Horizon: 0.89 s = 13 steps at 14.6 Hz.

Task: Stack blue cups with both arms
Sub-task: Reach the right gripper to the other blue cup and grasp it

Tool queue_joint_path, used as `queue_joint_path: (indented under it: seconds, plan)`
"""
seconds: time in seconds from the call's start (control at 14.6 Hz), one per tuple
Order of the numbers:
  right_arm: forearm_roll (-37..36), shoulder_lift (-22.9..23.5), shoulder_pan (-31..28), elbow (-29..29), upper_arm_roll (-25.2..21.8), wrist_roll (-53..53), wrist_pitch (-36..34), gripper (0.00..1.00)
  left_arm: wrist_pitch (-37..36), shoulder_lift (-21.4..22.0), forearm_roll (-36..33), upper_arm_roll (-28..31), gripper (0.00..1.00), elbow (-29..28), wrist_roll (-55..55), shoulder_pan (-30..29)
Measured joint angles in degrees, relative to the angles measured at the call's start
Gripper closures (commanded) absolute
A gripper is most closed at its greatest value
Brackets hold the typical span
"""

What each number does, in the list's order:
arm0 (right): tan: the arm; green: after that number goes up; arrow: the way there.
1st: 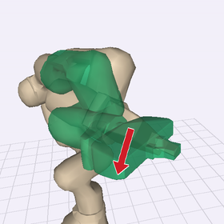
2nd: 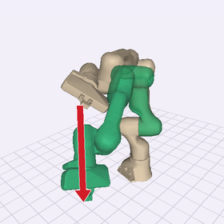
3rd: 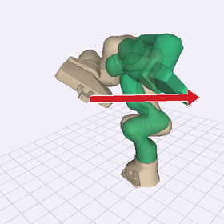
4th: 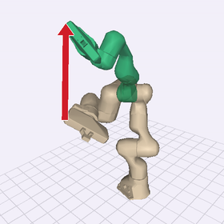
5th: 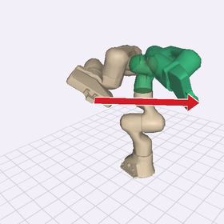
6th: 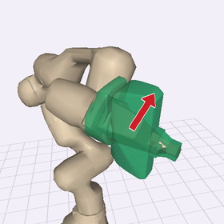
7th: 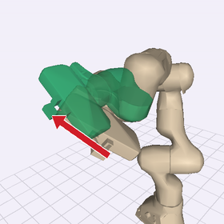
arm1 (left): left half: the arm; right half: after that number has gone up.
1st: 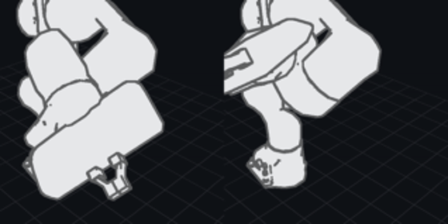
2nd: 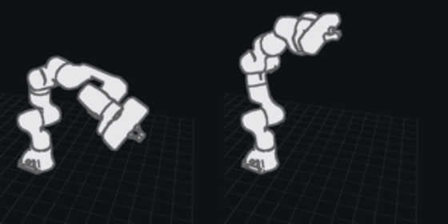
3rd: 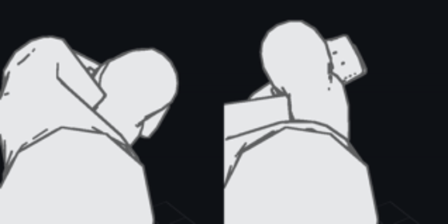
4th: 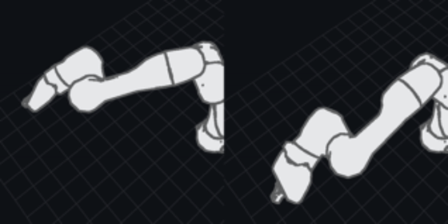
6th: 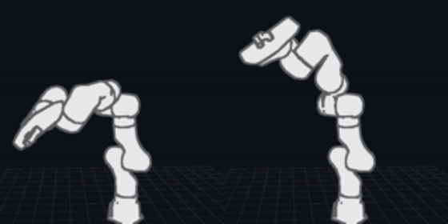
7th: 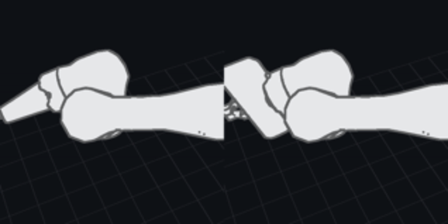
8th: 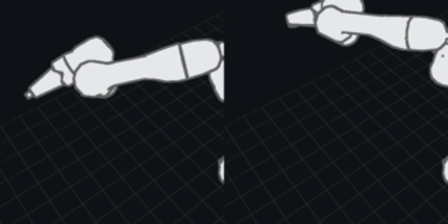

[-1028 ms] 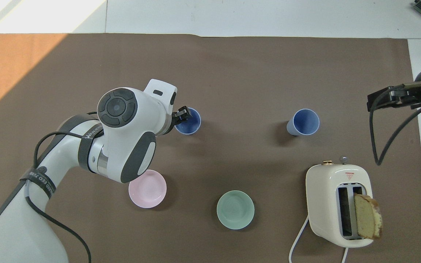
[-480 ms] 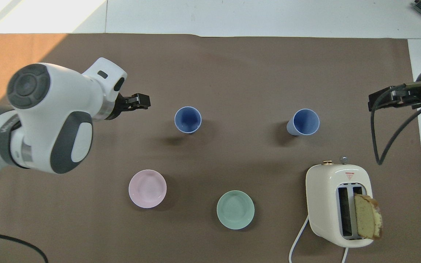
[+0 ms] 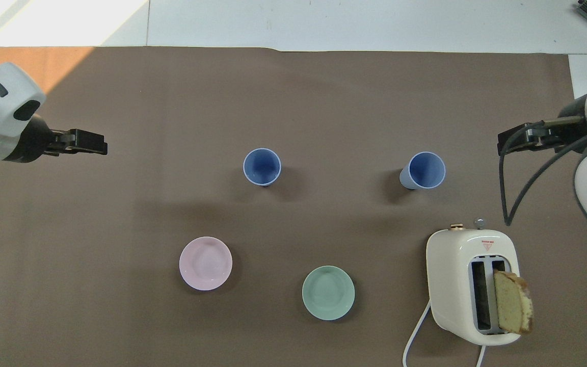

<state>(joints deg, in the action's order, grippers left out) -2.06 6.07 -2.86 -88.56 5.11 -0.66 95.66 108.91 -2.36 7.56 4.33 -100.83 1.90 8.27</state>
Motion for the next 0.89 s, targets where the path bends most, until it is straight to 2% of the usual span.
queue_joint_path:
  seconds: [0.27, 0.41, 0.89]
  plan:
    - [0.73, 1.05, 0.22, -11.75, 0.02, -0.23, 13.32, 0.0, -7.02, 0.05, -1.55, 0.02, 0.0, 4.97, 4.7, -2.93]
    - [0.75, 2.72, 0.36, -15.16, 0.2, -0.32, 18.29, 0.0, -10.02, 0.06, -1.81, 0.02, 0.0, 7.42, 5.71, -3.39]
    - [0.8, 4.91, 0.51, -20.92, 0.33, -0.4, 23.56, 0.0, -19.81, 0.02, -2.08, 0.15, 0.0, 13.34, 6.22, -5.23]
